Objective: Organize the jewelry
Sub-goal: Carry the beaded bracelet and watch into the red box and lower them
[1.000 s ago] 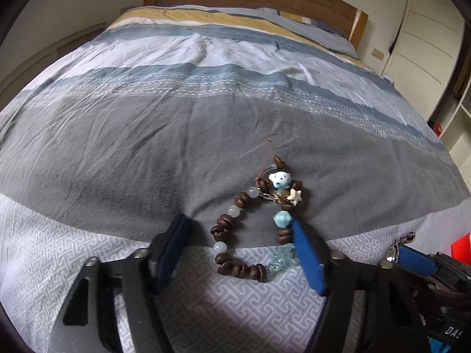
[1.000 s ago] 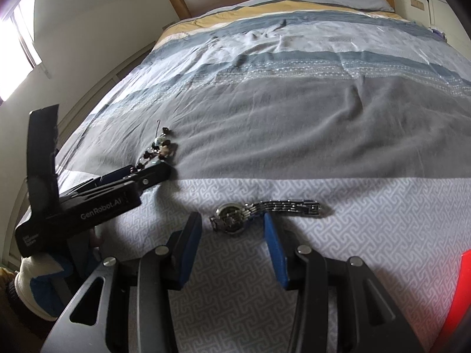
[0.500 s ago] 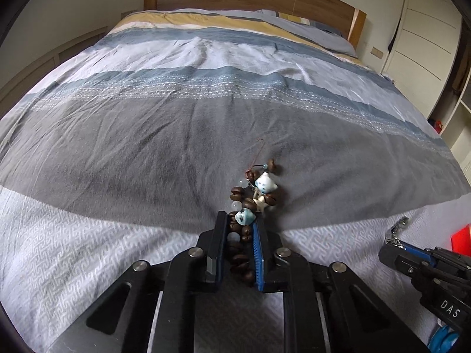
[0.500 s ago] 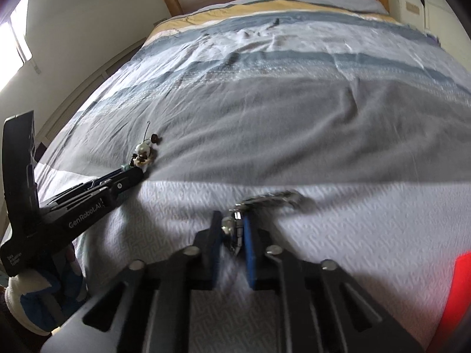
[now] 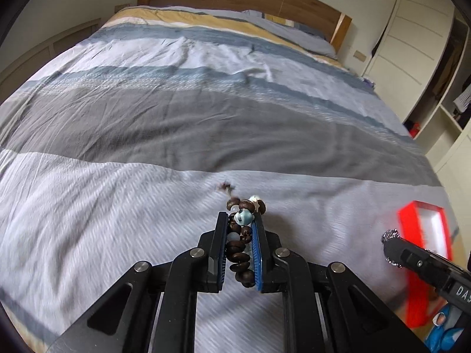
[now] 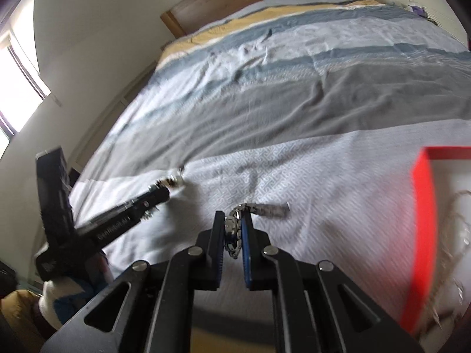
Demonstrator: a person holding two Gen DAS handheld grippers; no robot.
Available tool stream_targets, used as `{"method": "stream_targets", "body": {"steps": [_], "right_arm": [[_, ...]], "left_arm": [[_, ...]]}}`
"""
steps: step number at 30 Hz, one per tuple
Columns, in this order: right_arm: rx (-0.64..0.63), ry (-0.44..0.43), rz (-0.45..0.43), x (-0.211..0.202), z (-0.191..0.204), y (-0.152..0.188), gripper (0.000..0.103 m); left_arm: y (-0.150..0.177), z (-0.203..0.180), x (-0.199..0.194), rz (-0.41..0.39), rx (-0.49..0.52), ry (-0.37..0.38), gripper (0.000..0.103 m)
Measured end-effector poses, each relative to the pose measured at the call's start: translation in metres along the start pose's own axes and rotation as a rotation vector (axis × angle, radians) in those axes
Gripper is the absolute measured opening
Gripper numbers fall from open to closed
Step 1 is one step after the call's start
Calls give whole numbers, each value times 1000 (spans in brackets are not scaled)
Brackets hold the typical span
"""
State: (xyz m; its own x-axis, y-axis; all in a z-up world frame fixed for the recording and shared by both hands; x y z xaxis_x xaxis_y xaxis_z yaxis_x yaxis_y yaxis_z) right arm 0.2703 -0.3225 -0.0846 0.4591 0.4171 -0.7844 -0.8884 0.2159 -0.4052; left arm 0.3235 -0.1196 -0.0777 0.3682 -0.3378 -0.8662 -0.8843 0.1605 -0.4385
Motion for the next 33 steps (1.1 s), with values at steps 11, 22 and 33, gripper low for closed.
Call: {"method": "stream_targets", "body": {"steps": [11, 22, 33], "right_arm": [[7, 64, -182, -136, -33, 19, 10], [22, 251, -86, -171, -147, 31, 10], [-48, 353, 92, -123, -212, 30, 10]], "left_arm": [[8, -132, -68, -71, 150, 114, 15], [21, -279, -8, 32, 299, 207, 15], [25, -324, 83, 142, 360, 122, 15]]}}
Point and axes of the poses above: each gripper's, at about its wrist camera, not at the fingertips, and x roughly the way its jaws point, z to its left, y to its underside, the point moved 2 cm from there along x, roughly the way its jaws point, and after that the axes turned 12 degrees about z, right-handed, at the moved point
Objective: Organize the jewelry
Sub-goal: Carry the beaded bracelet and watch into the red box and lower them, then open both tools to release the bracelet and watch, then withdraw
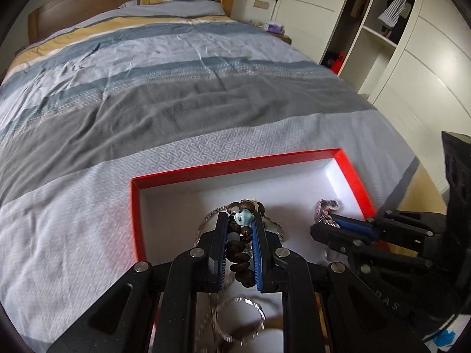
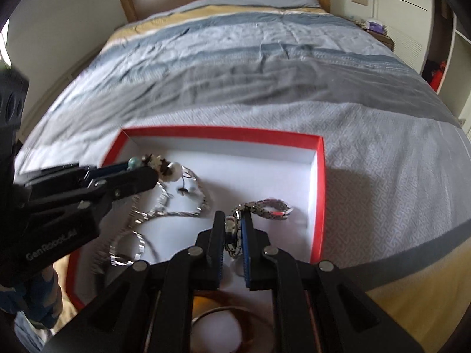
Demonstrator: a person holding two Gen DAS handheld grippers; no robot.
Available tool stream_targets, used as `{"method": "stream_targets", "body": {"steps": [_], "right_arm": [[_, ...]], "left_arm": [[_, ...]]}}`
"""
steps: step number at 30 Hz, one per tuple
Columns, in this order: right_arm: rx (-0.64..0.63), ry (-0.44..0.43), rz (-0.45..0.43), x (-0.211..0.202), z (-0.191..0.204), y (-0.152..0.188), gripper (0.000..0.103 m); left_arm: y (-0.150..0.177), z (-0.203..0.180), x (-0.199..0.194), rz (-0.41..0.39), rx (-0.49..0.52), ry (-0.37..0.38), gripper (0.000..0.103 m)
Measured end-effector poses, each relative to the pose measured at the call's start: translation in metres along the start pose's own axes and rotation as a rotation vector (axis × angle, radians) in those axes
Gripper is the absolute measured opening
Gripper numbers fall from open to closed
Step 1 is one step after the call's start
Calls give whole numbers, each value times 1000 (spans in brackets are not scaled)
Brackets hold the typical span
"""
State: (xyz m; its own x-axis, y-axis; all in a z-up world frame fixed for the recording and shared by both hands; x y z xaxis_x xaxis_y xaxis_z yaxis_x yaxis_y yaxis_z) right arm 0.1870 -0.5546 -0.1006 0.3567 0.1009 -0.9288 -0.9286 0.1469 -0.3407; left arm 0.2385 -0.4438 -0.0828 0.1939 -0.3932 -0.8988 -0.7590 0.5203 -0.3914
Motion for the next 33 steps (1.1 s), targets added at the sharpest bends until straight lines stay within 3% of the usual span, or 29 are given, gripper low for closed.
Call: {"method": "stream_targets", "body": {"steps": [9, 13, 15, 19, 23, 26, 33], "right_arm": [[-111, 83, 12, 7, 2, -4, 11], [-125, 100, 21, 5, 2, -2, 15], [-117, 105, 16, 1, 0, 1, 19], [-107, 119, 2, -14, -1, 7, 22], [-81, 120, -26, -41, 2, 17, 22], [-43, 114, -43, -60, 9, 29, 25], [17, 75, -100, -92, 50, 72, 39]], "left_arm": [[-8, 7, 16, 35, -37, -20, 15], [-6, 10, 8, 25, -52, -27, 31], [-3, 9, 1, 20, -53, -29, 44], [4, 9, -14, 20, -65, -29, 44], [20, 11, -46, -9, -87, -41, 51], [39, 17, -75, -39, -127, -62, 62], [108, 31, -137, -104, -179, -166, 81]]}}
Point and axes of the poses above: each gripper's, at about its wrist camera, not at the fingertips, and x roughly the way its jaws point, z to its left, y to its underside, the point moved 2 cm from there along x, roughly the way its jaws point, and after that the axes turned 12 degrees about z, right-handed, at the moved point
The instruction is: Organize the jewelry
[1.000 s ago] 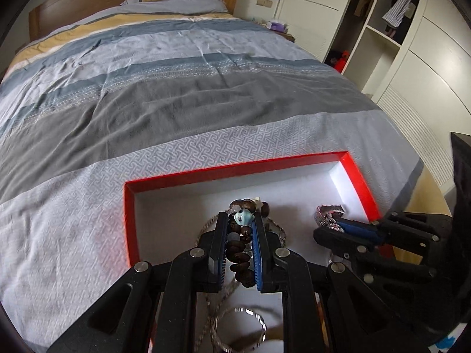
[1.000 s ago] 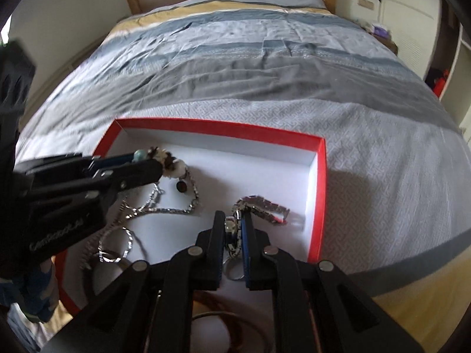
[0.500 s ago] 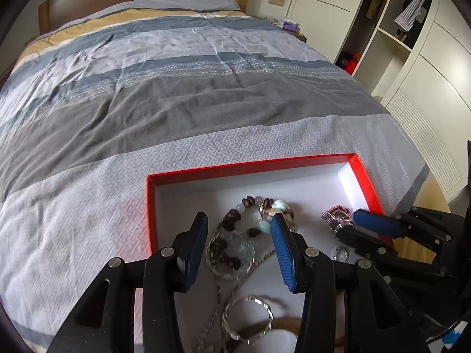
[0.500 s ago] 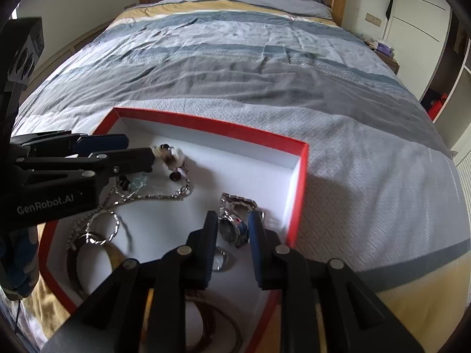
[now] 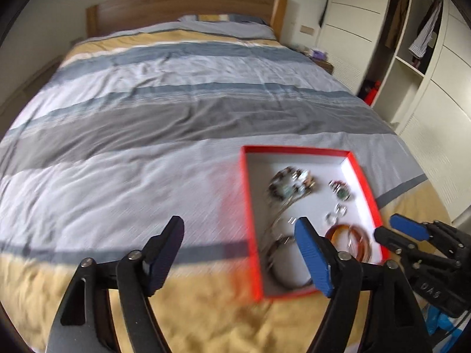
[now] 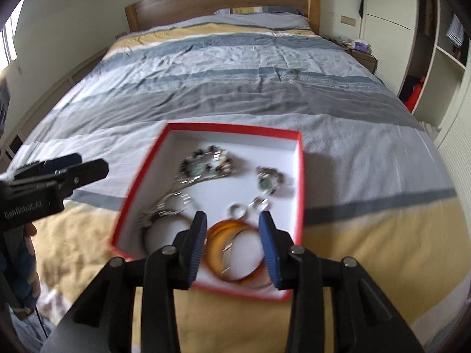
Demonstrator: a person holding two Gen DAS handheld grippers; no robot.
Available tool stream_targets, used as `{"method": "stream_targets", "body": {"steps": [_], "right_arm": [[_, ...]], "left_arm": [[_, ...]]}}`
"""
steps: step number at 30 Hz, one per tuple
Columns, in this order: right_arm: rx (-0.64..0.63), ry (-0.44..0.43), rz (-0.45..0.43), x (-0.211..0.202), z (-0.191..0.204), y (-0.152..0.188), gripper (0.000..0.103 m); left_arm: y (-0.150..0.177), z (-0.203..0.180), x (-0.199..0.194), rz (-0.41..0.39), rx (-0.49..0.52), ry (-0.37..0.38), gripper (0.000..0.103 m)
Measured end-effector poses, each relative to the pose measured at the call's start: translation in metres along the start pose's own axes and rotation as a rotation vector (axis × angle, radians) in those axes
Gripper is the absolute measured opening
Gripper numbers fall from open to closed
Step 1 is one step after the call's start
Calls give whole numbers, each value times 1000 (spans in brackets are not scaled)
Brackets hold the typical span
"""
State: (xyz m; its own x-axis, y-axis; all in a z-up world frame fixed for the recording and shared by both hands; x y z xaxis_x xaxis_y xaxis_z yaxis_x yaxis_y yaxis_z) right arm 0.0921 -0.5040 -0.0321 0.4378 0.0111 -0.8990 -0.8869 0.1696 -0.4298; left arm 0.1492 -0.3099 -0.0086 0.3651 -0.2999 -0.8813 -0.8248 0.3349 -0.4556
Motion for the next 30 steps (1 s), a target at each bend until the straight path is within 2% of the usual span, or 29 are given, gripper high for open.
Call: {"method": "stream_targets", "body": {"steps": [7, 11, 13, 19, 26, 30], "right_arm": [[50, 1, -35, -29, 37, 49, 53], [48, 8, -53, -43, 56, 71, 59], [42, 21, -74, -51, 66, 82, 65], [48, 55, -130, -72, 81, 105, 74], [28, 95, -186, -92, 96, 121, 76], [5, 100, -210, -102, 109, 125, 76]], "left_arm": [[63, 39, -44, -23, -46, -71, 87], [93, 56, -66, -48, -72, -105, 95], [109, 63, -76, -58, -79, -124, 95], [150, 82, -99, -83, -120, -153, 95], [172, 94, -120, -121, -138, -177, 96], [176, 98, -131, -150, -149, -201, 101]]}}
Point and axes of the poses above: each gripper's, at about its wrist camera, not at the fingertips, and x roughly the way its jaws point, z to its left, y to its underside, the point moved 2 cm from there along x, roughly the way its jaws point, and after that the axes turned 12 degrees about z, right-handed, at the moved point
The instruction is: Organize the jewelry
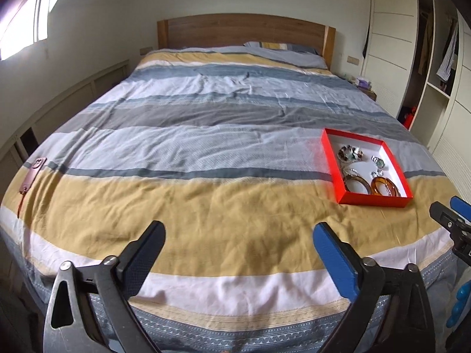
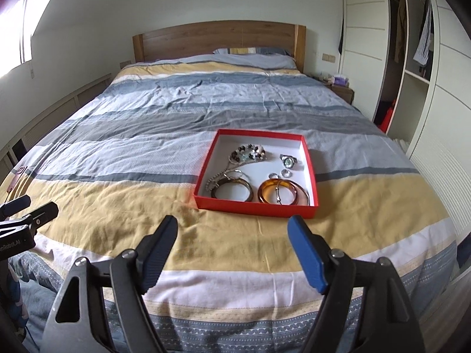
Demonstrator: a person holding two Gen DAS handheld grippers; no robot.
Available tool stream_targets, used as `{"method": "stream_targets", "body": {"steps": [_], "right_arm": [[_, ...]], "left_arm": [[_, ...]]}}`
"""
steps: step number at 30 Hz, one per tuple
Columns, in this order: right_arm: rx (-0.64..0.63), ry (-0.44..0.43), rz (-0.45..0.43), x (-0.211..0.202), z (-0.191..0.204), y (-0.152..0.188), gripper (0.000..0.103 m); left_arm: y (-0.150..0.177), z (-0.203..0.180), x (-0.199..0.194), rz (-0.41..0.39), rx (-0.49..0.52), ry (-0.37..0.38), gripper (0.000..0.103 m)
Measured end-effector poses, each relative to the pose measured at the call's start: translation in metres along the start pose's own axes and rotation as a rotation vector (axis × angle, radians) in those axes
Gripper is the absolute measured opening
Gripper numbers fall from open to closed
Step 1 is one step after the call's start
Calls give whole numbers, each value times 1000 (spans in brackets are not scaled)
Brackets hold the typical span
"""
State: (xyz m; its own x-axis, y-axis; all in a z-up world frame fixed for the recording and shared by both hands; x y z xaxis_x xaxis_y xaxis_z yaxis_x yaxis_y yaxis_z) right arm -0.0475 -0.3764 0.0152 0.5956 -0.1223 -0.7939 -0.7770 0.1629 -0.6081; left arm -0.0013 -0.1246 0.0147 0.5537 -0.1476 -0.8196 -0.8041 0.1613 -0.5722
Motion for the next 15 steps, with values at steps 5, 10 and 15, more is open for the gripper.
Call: {"method": "stream_targets", "body": {"steps": [5, 10, 15], "right_arm": [[-16, 4, -12, -7, 5, 1, 76], [-15, 4, 13, -4, 6, 2, 76], [-11, -3, 35, -1, 0, 2, 76]], "left_arm": [[0, -1, -6, -14, 4, -6, 102], [0, -6, -8, -15, 21, -27, 102], [-3, -9, -9, 0, 28, -40, 102]]}}
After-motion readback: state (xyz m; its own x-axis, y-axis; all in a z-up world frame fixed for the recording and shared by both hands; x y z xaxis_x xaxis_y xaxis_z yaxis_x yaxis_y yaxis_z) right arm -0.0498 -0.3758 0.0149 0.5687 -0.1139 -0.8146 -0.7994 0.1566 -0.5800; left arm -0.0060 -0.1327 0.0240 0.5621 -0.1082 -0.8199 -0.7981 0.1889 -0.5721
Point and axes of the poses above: each gripper's, at about its wrist camera, not at the fingertips, and x roughly the way its jaws point, z to its left, y to its underside, the point moved 2 cm from there along x, roughly the way its jaws point, and after that the axes turned 12 degrees about z, right-handed, at the moved point
